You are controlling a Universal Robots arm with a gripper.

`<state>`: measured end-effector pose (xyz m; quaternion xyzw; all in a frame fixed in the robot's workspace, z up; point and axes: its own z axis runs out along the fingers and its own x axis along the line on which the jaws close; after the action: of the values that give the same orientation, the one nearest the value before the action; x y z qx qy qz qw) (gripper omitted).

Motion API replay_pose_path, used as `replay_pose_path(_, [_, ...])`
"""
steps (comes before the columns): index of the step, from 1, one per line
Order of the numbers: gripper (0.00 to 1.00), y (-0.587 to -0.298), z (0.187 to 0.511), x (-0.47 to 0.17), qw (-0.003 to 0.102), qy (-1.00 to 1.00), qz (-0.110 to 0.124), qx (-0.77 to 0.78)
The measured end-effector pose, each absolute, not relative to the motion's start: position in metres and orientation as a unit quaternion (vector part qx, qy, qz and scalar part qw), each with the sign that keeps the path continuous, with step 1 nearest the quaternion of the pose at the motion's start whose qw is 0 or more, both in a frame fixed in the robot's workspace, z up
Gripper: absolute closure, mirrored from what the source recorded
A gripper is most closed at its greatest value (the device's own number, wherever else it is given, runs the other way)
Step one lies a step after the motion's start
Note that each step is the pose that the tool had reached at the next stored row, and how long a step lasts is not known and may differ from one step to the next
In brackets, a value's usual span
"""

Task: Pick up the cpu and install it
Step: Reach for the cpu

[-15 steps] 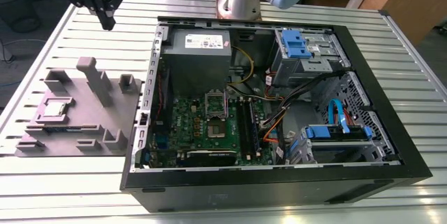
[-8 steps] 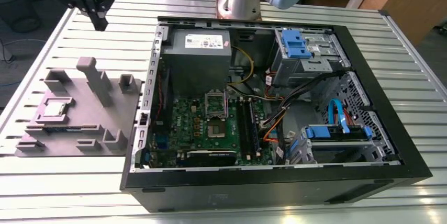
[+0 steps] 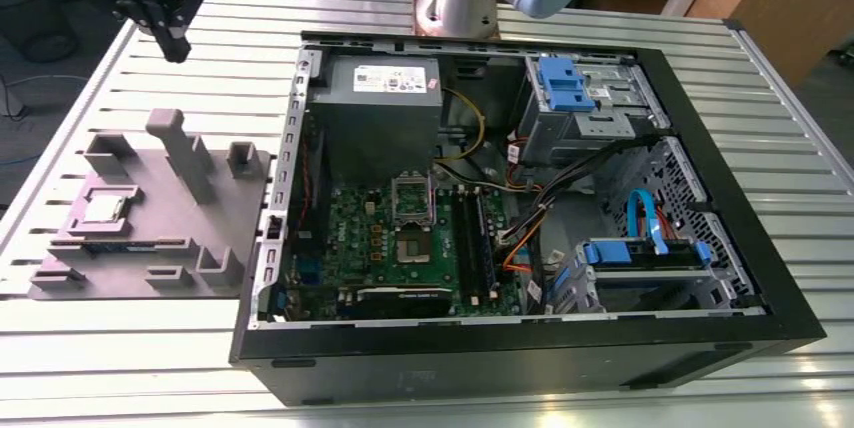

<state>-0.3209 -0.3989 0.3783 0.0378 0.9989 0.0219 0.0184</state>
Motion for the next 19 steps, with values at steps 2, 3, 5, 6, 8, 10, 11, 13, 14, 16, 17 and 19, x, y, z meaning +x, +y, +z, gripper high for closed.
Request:
replay_pose_path(2, [0.89,-0.399,0.377,-0.325,0.018,0.999,0.022,0.038])
replay_pose_path(3, [0.89,-0.399,0.376,-0.328,0.018,0.999,0.022,0.038])
replay_pose_path(5, [0.89,-0.399,0.375,-0.333,0.018,0.999,0.022,0.038])
replay_pose_path(6, [0.89,-0.399,0.374,-0.335,0.018,0.999,0.022,0.038])
replay_pose_path(8, [0.89,-0.399,0.372,-0.341,0.018,0.999,0.022,0.038])
replay_pose_path(10, [0.89,-0.399,0.371,-0.346,0.018,0.999,0.022,0.038])
replay_pose_path(11, [0.89,-0.399,0.37,-0.349,0.018,0.999,0.022,0.038])
replay_pose_path(13, [0.89,-0.399,0.369,-0.354,0.018,0.999,0.022,0.038])
replay_pose_path(14, [0.89,-0.399,0.368,-0.356,0.018,0.999,0.022,0.038])
replay_pose_path(16, [0.89,-0.399,0.366,-0.361,0.018,0.999,0.022,0.038])
replay_pose_path(17, [0.89,-0.399,0.365,-0.363,0.018,0.999,0.022,0.038])
replay_pose_path(19, [0.89,-0.399,0.364,-0.367,0.018,0.999,0.022,0.038])
